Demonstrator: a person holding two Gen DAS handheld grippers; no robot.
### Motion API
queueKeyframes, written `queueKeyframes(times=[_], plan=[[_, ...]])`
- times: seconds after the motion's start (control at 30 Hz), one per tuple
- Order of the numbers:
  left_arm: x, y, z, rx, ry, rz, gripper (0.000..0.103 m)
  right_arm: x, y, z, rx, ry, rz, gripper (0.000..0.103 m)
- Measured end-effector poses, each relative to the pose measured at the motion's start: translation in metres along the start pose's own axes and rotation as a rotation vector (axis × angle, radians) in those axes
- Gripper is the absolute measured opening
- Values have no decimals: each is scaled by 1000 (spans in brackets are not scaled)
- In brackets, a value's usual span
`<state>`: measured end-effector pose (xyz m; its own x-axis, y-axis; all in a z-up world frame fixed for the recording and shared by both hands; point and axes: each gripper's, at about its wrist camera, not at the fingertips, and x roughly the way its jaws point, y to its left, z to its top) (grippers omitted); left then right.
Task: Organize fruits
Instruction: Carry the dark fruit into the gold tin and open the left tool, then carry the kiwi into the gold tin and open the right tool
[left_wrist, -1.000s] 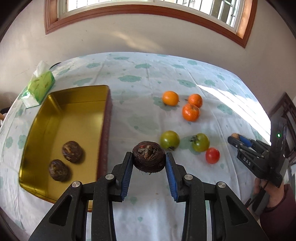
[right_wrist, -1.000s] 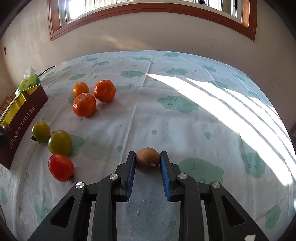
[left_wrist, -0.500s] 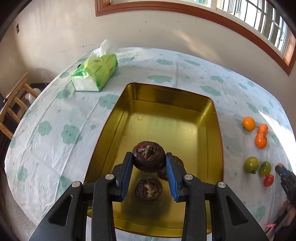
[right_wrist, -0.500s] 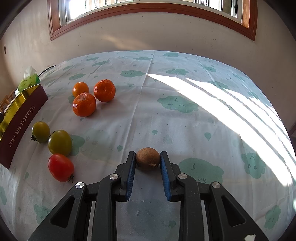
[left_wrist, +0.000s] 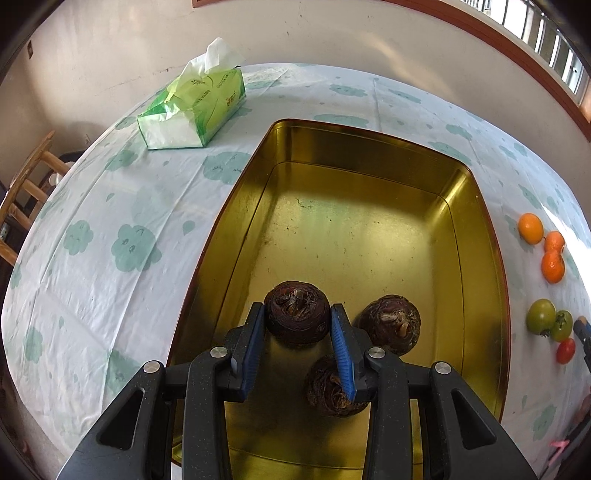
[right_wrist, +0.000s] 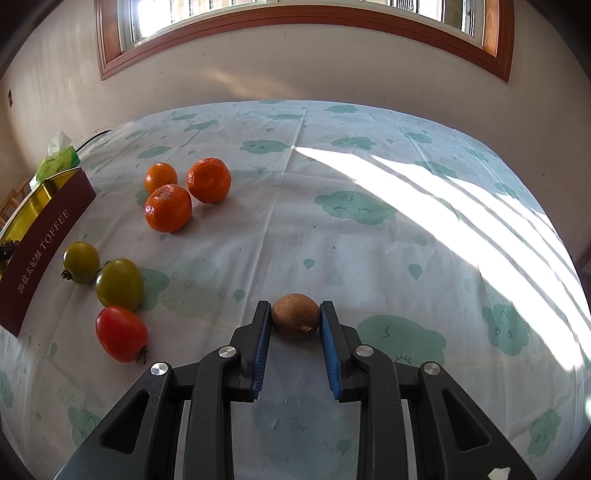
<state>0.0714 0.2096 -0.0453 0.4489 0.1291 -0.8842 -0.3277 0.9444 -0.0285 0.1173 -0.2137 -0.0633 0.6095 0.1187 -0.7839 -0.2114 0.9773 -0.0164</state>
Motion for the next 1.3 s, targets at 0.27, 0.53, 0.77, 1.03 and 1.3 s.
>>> queueKeyframes(times=[0.27, 0.53, 0.77, 1.03, 1.3], plan=[[4, -3, -2, 19, -2, 8, 37, 0, 0, 0, -1, 0, -1, 25], [-6, -9, -3, 60, -29, 50, 39, -1, 0, 0, -1, 0, -1, 25], [-27, -9, -6, 69, -71, 46, 46, -1, 1, 0, 0, 0, 0, 25], [-56, 1, -22, 3, -109, 10, 51, -2, -4, 2, 13, 9, 7, 24], [-72, 12, -40, -35, -134, 18, 52, -37, 19, 24, 24, -40, 55, 24]])
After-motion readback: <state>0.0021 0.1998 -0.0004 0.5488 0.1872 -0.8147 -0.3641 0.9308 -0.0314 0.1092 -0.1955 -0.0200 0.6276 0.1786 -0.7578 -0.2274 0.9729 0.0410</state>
